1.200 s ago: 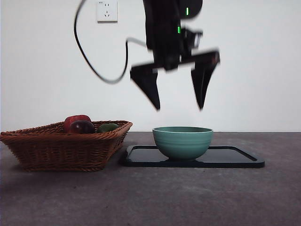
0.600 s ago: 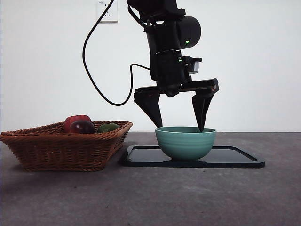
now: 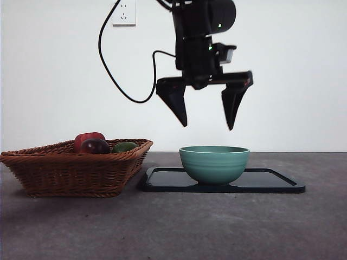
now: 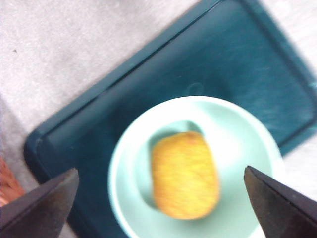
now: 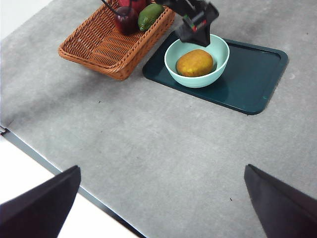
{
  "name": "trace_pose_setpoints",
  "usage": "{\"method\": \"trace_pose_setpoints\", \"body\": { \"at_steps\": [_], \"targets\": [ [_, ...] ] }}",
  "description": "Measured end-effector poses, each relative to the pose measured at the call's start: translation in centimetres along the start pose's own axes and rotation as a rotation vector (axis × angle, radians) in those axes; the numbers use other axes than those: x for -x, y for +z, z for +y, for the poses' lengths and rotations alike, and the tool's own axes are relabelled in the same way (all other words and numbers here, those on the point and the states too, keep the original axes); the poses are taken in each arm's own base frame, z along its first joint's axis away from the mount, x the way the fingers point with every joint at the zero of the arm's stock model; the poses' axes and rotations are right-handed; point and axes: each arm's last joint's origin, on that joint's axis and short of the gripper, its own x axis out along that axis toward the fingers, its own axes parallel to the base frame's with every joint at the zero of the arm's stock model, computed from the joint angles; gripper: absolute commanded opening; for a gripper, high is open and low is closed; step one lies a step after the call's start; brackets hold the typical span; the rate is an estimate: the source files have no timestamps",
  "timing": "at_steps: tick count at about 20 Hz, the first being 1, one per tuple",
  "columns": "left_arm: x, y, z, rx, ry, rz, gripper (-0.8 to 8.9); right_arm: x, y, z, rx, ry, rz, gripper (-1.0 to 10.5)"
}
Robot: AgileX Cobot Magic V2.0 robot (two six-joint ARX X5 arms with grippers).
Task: Pick up the wifruite, put it on the bowl, pick up the plate, put it on desk
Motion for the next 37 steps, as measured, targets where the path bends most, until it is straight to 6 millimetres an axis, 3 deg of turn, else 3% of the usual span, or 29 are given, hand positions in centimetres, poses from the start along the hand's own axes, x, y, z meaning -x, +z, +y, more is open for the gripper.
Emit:
{"method": "trace_pose_setpoints", "body": {
  "at_steps": [4,8,13,17,20,25,29,34,37],
  "targets": [
    [0.3,-0.2,-1.8,-0.023,-0.026,0.0,5.57,0.0,0.0,0.0,0.0,0.0,0.0,6.5],
    [0.0,-0.2,-2.0,-0.016,-0.027,0.006,5.57,0.0,0.0,0.0,0.0,0.0,0.0,6.5],
    [-3.5,-0.5,-2.4,-0.018,-0.03,0.06,5.51,0.0,0.0,0.0,0.0,0.0,0.0,6.5],
    [-4.3,-0.6,-1.6,-0.001,-0.023,0.08,5.45,0.0,0.0,0.0,0.0,0.0,0.0,6.5],
    [-4.7,-0.7,-1.4,0.004,-0.024,0.086,4.34,0.0,0.0,0.0,0.0,0.001,0.0,6.5],
    [-4.9,-0.7,-1.5,0.005,-0.034,0.092,4.32,0.0,0.0,0.0,0.0,0.0,0.0,6.5],
    [-6.4,-1.1,-1.6,0.006,-0.031,0.129,4.26,0.0,0.0,0.0,0.0,0.0,0.0,6.5],
    [-6.8,-1.2,-1.7,0.008,-0.03,0.137,2.38,0.0,0.0,0.0,0.0,0.0,0.0,6.5],
    [-6.8,-1.2,-1.7,0.013,-0.03,0.134,2.38,0.0,0.0,0.0,0.0,0.0,0.0,6.5]
  ]
}}
